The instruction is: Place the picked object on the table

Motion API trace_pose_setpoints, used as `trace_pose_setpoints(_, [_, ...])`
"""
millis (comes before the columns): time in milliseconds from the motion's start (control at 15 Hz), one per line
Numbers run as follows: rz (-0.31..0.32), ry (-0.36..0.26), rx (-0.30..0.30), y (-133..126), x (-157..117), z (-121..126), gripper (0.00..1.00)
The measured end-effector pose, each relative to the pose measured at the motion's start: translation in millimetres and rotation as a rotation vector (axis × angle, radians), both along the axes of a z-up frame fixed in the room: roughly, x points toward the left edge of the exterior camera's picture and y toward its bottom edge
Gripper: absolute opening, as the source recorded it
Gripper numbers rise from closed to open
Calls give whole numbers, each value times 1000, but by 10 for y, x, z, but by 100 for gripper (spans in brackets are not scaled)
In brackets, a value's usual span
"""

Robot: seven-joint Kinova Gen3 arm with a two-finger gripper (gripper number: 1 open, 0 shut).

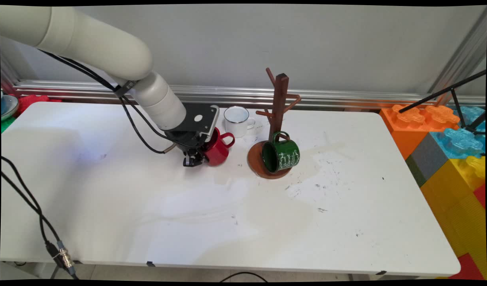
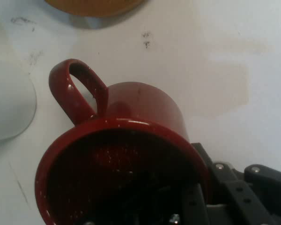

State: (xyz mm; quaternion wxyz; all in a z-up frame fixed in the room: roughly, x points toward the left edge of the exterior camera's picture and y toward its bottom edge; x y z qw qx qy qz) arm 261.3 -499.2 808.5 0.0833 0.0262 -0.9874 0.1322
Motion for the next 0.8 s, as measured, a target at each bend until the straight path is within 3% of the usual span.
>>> trace_pose_setpoints(200, [-4,-5,5,-45,-25,-58,0])
trace_pose_setpoints(267, [-4,-4,5,-59,-33,-73,100])
trace_pose_setpoints(800, [9,89,8,-79,-158,5,100])
